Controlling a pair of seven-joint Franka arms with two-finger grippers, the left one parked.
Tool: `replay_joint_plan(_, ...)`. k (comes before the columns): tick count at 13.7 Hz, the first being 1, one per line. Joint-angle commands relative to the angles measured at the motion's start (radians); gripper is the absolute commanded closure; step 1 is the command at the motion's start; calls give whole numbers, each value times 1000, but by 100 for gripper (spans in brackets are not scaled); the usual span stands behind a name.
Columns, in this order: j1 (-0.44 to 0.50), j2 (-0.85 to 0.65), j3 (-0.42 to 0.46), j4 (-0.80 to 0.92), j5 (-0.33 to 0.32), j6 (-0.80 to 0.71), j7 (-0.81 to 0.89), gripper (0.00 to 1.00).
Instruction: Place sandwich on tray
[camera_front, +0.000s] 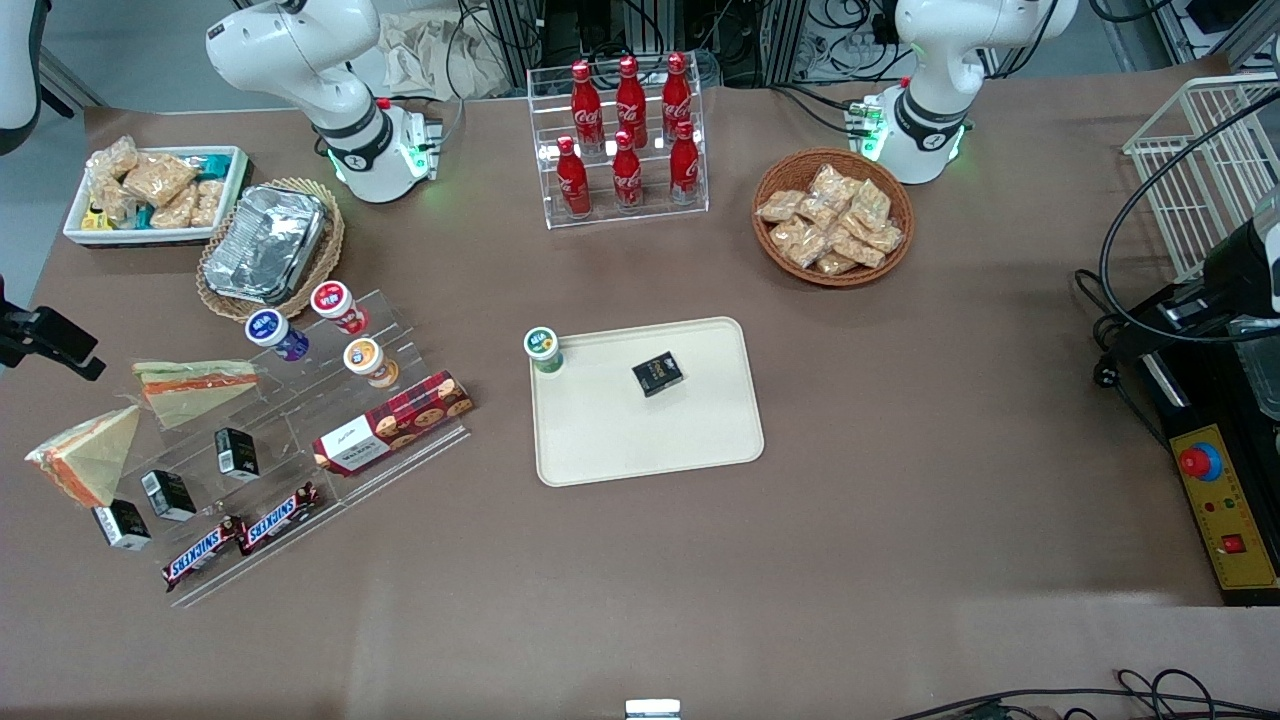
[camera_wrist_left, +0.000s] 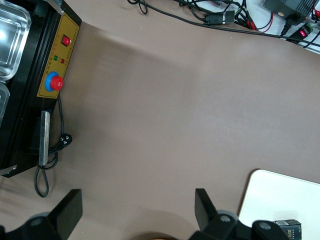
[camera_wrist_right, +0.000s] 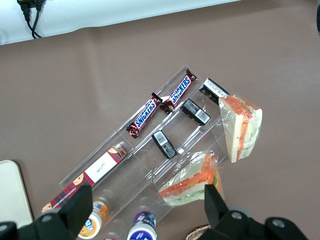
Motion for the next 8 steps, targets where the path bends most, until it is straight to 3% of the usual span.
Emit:
replay_joint_plan(1, 0, -7, -1, 12, 7, -32, -1, 1)
replay_joint_plan(7, 5, 2, -1, 14, 4, -20, -1, 1)
replay_joint_plan(8, 3, -3, 1, 14, -23, -27, -10, 1)
